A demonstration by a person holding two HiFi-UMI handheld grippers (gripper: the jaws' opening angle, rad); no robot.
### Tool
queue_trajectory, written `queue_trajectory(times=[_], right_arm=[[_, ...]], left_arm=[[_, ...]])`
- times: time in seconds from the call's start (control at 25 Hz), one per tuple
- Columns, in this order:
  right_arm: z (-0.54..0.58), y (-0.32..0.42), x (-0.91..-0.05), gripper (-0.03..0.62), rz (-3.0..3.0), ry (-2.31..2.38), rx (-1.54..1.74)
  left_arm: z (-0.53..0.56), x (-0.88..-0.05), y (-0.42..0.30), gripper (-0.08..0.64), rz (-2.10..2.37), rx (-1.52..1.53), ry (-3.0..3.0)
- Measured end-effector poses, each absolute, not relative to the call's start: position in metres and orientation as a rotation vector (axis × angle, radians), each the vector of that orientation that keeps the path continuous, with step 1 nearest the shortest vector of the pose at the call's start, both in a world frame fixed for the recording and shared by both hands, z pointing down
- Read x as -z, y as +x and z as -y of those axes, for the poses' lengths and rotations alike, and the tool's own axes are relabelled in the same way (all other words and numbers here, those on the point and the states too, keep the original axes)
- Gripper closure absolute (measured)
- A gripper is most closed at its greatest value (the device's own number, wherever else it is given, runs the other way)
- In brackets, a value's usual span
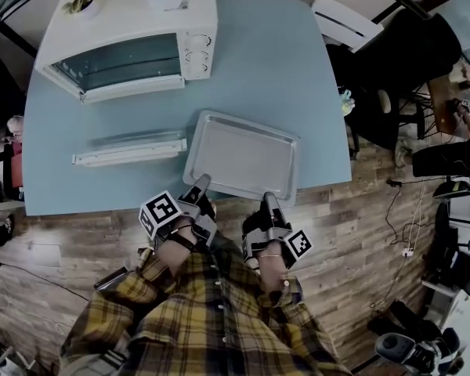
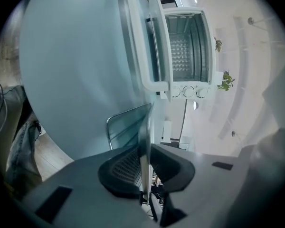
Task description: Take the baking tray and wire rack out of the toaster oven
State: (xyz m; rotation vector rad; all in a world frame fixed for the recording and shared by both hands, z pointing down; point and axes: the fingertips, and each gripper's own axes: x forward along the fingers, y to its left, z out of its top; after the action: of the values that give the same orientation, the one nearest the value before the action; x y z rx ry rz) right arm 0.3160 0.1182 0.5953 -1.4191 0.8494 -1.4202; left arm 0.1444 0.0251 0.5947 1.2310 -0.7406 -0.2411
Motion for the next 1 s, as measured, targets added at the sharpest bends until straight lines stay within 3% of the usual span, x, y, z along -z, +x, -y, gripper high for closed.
queue_trajectory(times=[0.2,0.36,0.6,1.0], right_arm=[[-0.121,0.317,-0.606,0.523,-0.811,-1.446,1.416],[-0.127,0.317,-0.616,0.529,-0.739,-1.466,1.406],[-0.135,0.322,-0.629,0.532,-0.725,-1.511,1.386],[-0.148,0.318,-0.624,0.443,-0.831,-1.552,1.412]], left_arm=[[-0.030,-0.603,0.143,0.504,0.760,0.209,1.188],[-0.041,-0.602,0.138,0.406,0.780,0.184,1.183],[-0.057,-0.610,0.130,0.348,0.799,0.159,1.149],[-0.065,-0.615,0.130,0.359,0.788,0.133,1.183]])
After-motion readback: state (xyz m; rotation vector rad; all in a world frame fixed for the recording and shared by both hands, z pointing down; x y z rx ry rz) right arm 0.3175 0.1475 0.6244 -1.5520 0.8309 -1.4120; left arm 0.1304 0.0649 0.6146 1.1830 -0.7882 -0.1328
